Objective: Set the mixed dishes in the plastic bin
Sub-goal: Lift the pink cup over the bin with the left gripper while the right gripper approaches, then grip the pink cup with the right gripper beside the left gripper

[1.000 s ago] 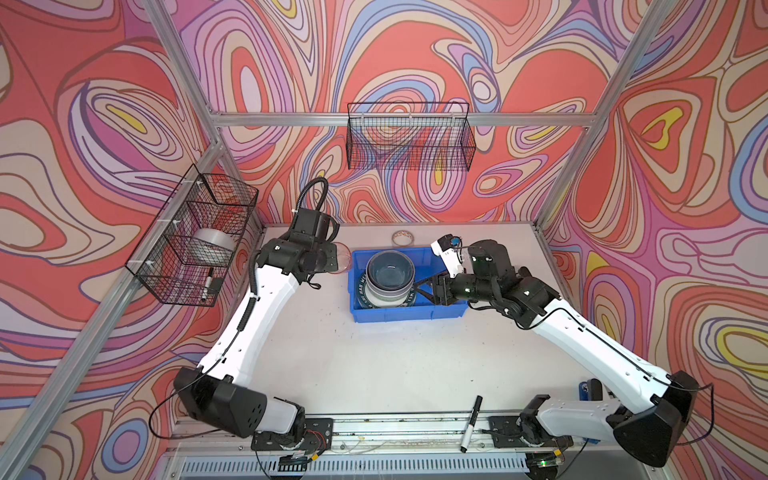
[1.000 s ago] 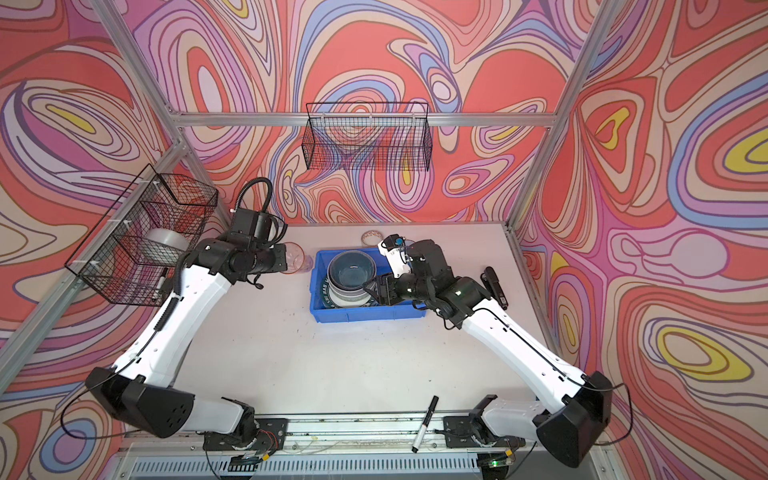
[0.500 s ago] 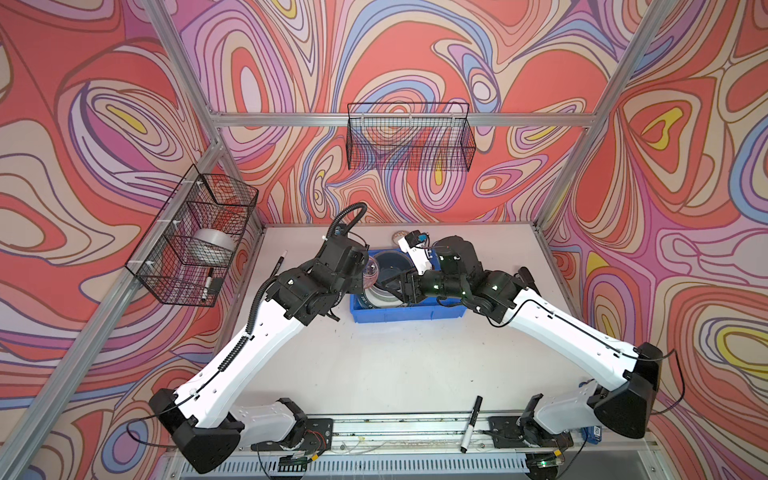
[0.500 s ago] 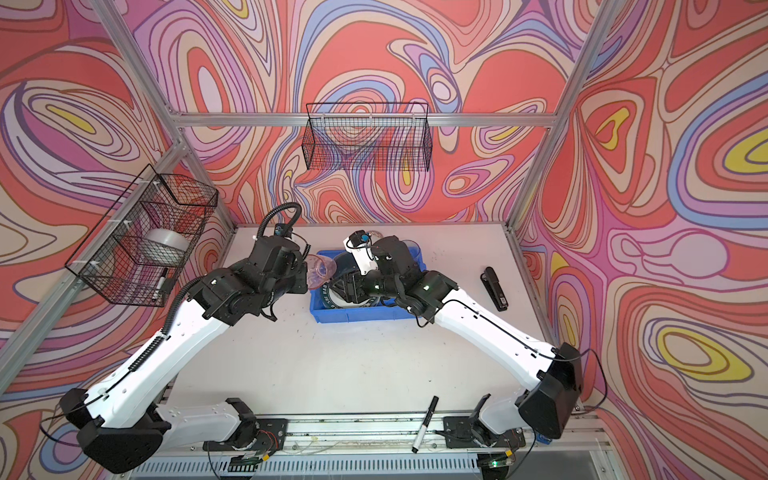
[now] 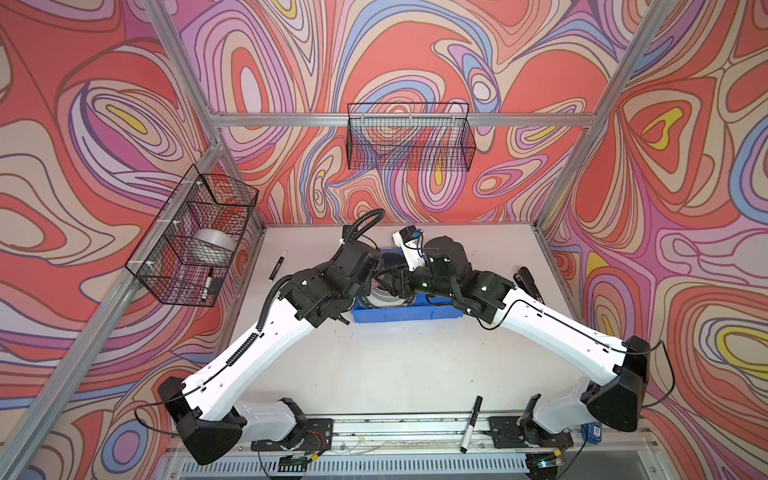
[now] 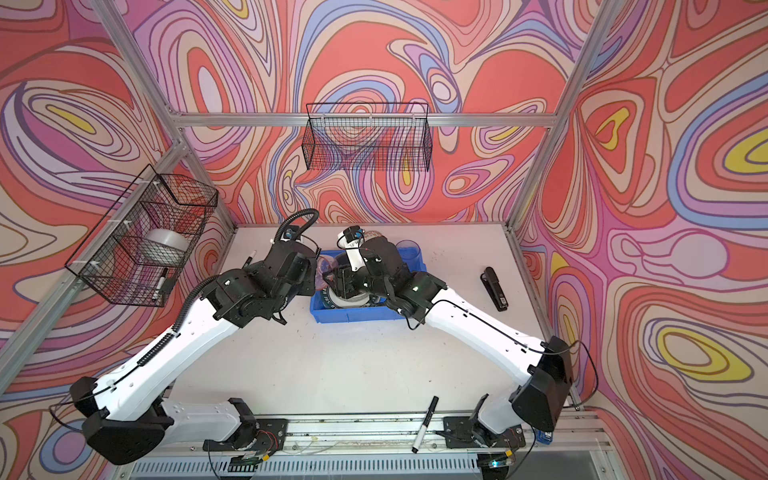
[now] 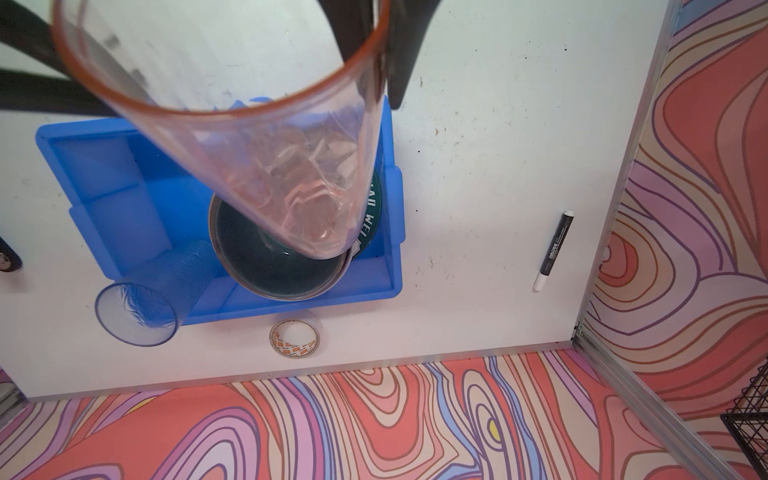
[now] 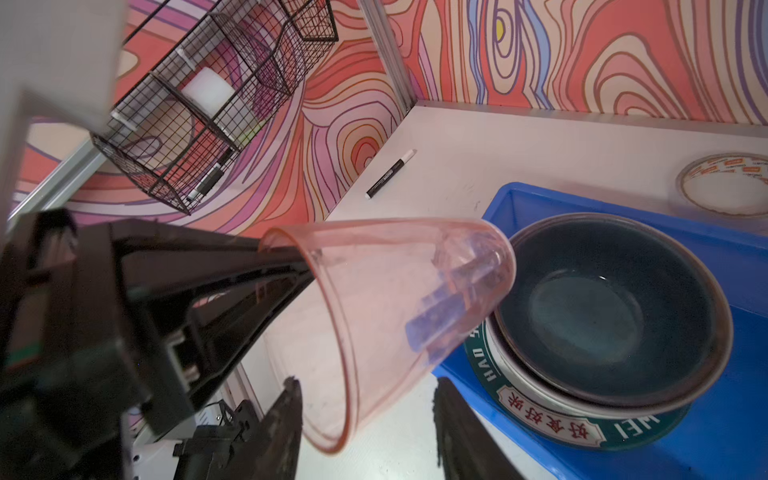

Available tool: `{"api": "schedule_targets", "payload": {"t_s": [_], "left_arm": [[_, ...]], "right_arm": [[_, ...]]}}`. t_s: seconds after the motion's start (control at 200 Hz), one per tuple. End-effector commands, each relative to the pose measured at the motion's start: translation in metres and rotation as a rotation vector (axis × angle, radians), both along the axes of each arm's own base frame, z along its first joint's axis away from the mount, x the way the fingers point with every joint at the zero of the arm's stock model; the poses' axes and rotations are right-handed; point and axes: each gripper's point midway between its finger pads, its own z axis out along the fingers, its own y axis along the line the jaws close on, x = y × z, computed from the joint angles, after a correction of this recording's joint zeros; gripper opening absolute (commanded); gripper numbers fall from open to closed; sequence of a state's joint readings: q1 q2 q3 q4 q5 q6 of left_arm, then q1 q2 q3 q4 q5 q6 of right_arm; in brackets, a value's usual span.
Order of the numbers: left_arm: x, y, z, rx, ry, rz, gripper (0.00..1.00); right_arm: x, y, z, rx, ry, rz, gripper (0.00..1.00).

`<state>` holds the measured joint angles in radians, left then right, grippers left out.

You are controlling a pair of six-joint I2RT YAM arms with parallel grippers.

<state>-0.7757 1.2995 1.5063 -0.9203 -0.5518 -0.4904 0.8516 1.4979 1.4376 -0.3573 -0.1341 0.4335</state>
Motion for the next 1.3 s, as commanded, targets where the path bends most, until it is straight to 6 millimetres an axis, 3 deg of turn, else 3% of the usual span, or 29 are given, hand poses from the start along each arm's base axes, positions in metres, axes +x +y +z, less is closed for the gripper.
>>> {"api": "schedule_targets", "payload": {"t_s": [0.0,0.526,0.796,0.982,1.292], "left_arm": [[-0.002,-0.001,0.022,-0.04,-0.047,0.015,0.0],[-0.006,-0.042,0.032,-0.094,-0.051,-0.099,0.01],[-0.013,-0.065,0.032,-0.177,-0.011,-0.2,0.11],[-0.021,-0.083,0.028,-0.242,0.037,-0.275,0.22],[-0.04,-0.068,0.006,-0.251,0.123,-0.248,0.26]], "right_arm": [[0.014,0.005,0.002,0.0,-0.019,-0.048,0.51],[0.04,-0.001,-0.022,-0.12,-0.005,-0.169,0.45],[0.044,-0.004,-0.025,-0.129,-0.005,-0.205,0.2],[0.044,-0.007,-0.027,-0.137,-0.001,-0.214,0.1],[0.034,-0.022,-0.017,-0.14,-0.009,-0.227,0.01]]}}
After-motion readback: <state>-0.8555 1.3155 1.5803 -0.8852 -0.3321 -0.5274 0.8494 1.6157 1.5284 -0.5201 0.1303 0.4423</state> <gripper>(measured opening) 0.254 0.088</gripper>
